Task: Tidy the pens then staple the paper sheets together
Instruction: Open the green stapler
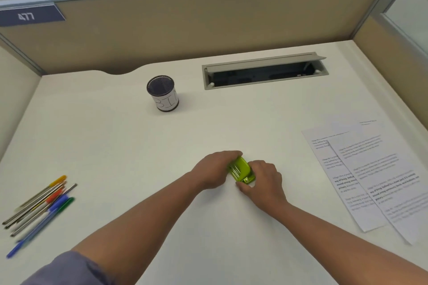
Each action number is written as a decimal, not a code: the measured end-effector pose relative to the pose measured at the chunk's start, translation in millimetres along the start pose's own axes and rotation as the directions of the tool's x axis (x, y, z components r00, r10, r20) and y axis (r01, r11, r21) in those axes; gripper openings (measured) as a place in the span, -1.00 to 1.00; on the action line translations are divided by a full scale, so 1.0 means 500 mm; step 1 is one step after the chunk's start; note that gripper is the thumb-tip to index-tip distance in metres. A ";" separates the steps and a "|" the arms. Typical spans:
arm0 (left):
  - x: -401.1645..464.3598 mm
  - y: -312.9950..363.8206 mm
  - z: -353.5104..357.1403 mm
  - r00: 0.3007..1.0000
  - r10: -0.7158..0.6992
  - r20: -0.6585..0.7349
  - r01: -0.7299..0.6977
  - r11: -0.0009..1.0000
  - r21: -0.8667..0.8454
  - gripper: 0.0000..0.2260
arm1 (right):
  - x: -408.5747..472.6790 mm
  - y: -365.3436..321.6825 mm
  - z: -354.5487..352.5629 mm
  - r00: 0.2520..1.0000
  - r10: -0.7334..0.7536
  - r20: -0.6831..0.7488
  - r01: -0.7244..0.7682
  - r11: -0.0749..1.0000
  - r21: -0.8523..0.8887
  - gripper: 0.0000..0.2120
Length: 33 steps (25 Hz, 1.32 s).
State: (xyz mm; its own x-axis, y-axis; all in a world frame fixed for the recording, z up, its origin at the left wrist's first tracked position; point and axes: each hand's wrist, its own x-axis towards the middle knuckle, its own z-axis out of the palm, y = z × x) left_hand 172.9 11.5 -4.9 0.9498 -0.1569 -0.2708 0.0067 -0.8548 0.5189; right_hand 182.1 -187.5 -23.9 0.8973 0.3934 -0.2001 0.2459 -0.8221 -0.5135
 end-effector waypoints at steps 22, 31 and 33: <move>0.215 -0.147 -0.123 0.931 -0.107 -0.349 0.061 0.988 -0.140 -0.48 | 0.409 -0.059 -0.059 0.983 -0.171 0.061 0.164 0.980 0.110 -0.35; 0.175 -0.102 -0.106 0.886 -0.063 -0.459 0.032 0.997 -0.076 -0.34 | 0.331 -0.034 -0.080 0.988 -0.152 0.008 0.150 0.978 0.147 -0.25; 0.151 -0.060 -0.091 0.884 0.001 -0.467 -0.023 0.999 -0.042 -0.39 | 0.274 -0.005 -0.092 0.993 -0.118 -0.017 0.119 0.983 0.142 -0.27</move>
State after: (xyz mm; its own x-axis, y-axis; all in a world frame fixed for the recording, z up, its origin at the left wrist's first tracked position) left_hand 258.4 47.7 -3.8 0.9859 0.0914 0.1402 -0.0025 -0.8295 0.5585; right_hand 321.1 -150.6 -11.4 0.8682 0.4806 -0.1236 0.2966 -0.7022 -0.6472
